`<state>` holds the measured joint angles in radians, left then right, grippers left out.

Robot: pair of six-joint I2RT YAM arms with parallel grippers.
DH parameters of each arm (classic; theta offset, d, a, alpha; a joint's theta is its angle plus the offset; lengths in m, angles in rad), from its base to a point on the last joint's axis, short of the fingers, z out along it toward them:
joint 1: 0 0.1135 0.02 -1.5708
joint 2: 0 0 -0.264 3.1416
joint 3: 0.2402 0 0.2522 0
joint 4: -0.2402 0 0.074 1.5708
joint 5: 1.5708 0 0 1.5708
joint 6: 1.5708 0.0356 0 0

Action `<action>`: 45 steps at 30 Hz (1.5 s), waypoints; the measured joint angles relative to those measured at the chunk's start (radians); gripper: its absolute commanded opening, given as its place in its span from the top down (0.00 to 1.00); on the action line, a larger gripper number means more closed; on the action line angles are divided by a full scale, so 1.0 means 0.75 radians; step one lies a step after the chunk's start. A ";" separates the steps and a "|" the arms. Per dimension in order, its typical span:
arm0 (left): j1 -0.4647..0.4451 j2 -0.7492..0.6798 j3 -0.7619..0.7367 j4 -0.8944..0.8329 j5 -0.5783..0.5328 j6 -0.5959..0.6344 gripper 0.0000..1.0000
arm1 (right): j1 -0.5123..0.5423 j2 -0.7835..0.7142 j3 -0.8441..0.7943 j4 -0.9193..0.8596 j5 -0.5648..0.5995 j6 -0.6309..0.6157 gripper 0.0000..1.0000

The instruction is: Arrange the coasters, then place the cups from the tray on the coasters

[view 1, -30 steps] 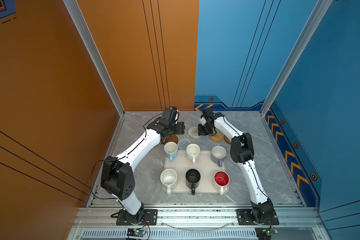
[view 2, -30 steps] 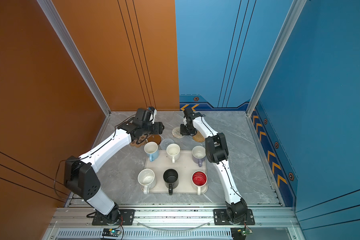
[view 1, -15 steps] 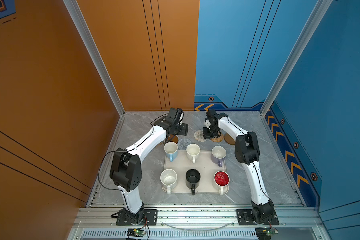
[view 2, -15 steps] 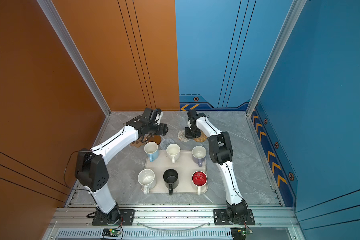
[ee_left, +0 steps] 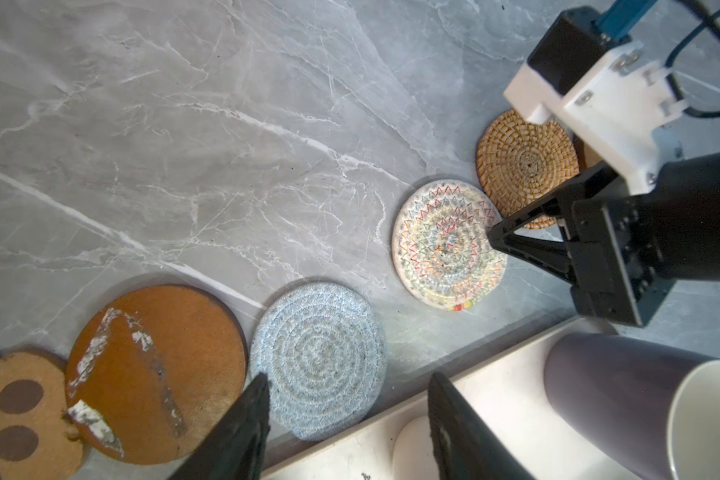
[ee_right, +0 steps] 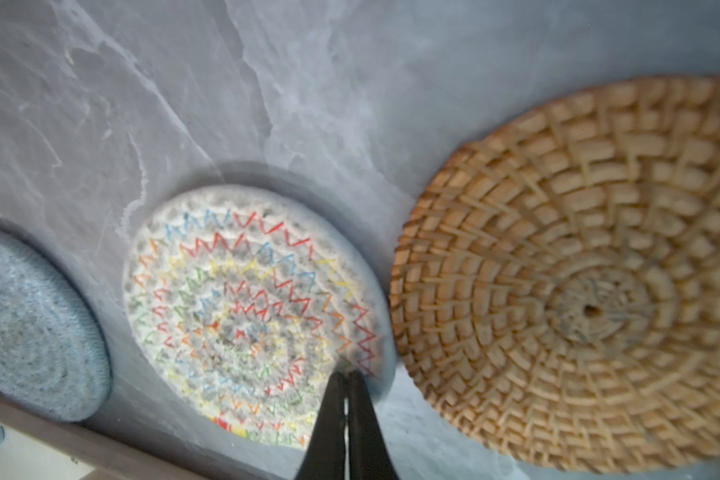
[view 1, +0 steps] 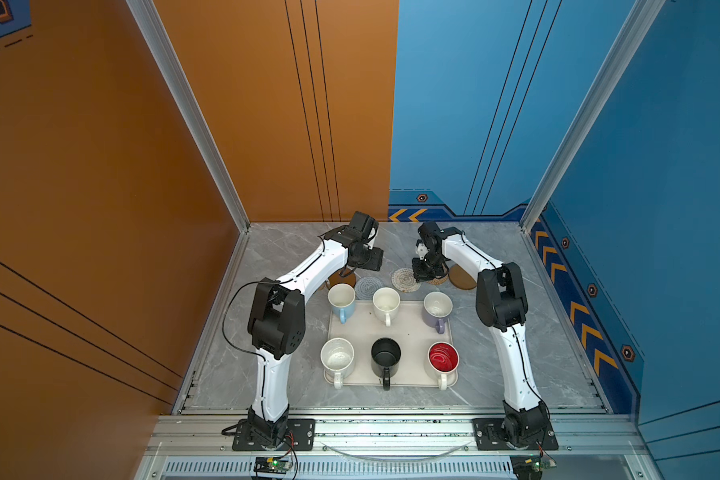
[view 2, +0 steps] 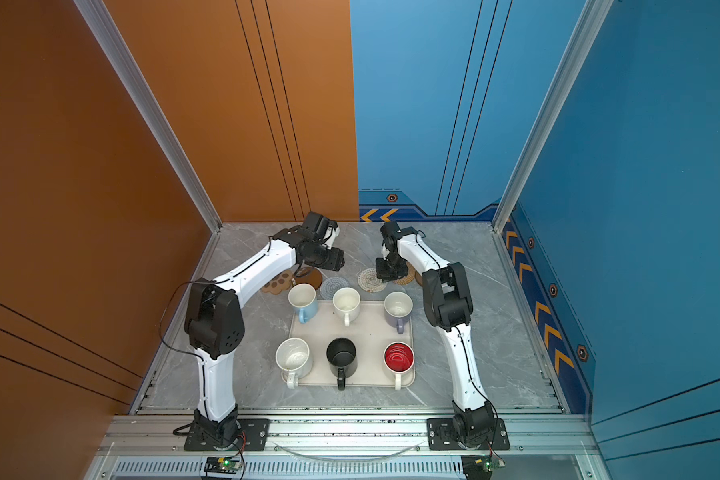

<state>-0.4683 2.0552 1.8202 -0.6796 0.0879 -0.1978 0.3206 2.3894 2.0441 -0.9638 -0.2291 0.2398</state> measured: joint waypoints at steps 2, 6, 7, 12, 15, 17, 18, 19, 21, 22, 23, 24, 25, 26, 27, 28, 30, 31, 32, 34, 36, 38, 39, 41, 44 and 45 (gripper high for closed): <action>-0.001 0.030 0.041 -0.036 0.000 0.017 0.42 | -0.010 0.000 0.000 -0.004 0.001 0.000 1.00; -0.003 0.084 0.110 -0.084 0.000 0.048 0.51 | -0.023 0.000 0.000 -0.007 0.004 0.000 1.00; -0.004 0.097 0.126 -0.098 -0.001 0.058 0.55 | -0.025 0.000 0.000 -0.007 0.004 0.000 1.00; -0.006 0.169 0.205 -0.179 -0.001 0.102 0.66 | -0.028 0.000 0.000 -0.007 0.004 0.001 1.00; -0.006 0.218 0.254 -0.233 -0.002 0.121 0.73 | -0.030 0.000 0.000 -0.007 0.004 0.001 1.00; -0.007 0.246 0.280 -0.271 -0.006 0.138 0.79 | -0.033 0.000 0.000 -0.007 0.004 0.001 1.00; -0.007 0.258 0.289 -0.284 -0.009 0.140 0.82 | -0.034 0.000 0.000 -0.007 0.004 0.001 1.00; -0.008 0.272 0.300 -0.302 -0.014 0.142 0.85 | -0.036 0.000 0.000 -0.007 0.004 0.001 1.00; -0.010 0.299 0.320 -0.332 -0.026 0.144 0.87 | -0.038 0.000 0.000 -0.007 0.004 0.001 1.00; -0.011 0.312 0.331 -0.349 -0.031 0.144 0.89 | -0.038 0.000 0.000 -0.007 0.004 0.001 1.00; -0.012 0.325 0.338 -0.359 -0.034 0.144 0.89 | -0.038 0.000 0.000 -0.007 0.004 0.002 1.00; -0.014 0.334 0.344 -0.368 -0.037 0.144 0.90 | -0.038 0.000 0.000 -0.007 0.004 0.002 1.00; -0.015 0.344 0.348 -0.377 -0.037 0.143 0.90 | -0.038 0.000 0.000 -0.007 0.004 0.003 1.00; -0.016 0.352 0.353 -0.385 -0.037 0.143 0.91 | -0.038 0.000 0.000 -0.007 0.004 0.004 1.00; -0.017 0.361 0.358 -0.389 -0.038 0.143 0.92 | -0.038 0.000 0.000 -0.007 0.004 0.004 1.00; -0.018 0.370 0.362 -0.392 -0.039 0.143 0.92 | -0.038 0.000 0.000 -0.007 0.004 0.005 1.00; -0.020 0.387 0.369 -0.397 -0.043 0.143 0.93 | -0.038 0.000 0.000 -0.007 0.004 0.005 1.00; -0.021 0.395 0.373 -0.402 -0.045 0.143 0.93 | -0.038 0.000 0.000 -0.007 0.004 0.005 1.00; -0.022 0.400 0.377 -0.407 -0.047 0.142 0.93 | -0.038 0.000 0.000 -0.007 0.004 0.005 1.00; -0.023 0.414 0.389 -0.418 -0.053 0.142 0.93 | -0.038 0.000 0.000 -0.007 0.004 0.005 1.00; -0.023 0.427 0.400 -0.420 -0.062 0.142 0.93 | -0.038 0.000 0.000 -0.007 0.003 0.005 1.00; -0.023 0.441 0.411 -0.422 -0.071 0.138 0.93 | -0.038 -0.001 0.000 -0.007 0.004 0.005 1.00; -0.023 0.450 0.415 -0.423 -0.077 0.134 0.93 | -0.038 -0.001 0.000 -0.007 0.003 0.005 1.00; -0.023 0.467 0.425 -0.426 -0.087 0.128 0.91 | -0.038 -0.002 -0.002 -0.006 0.004 0.005 1.00; -0.023 0.495 0.434 -0.427 -0.111 0.105 0.91 | -0.038 -0.007 -0.010 -0.005 0.004 0.005 1.00; -0.023 0.504 0.439 -0.431 -0.117 0.096 0.91 | -0.038 -0.008 -0.013 -0.005 0.004 0.005 1.00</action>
<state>-0.4854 2.4332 2.1494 -1.0031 0.0002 -0.1257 0.2924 2.3836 2.0346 -0.9676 -0.2264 0.2432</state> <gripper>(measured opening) 0.089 0.047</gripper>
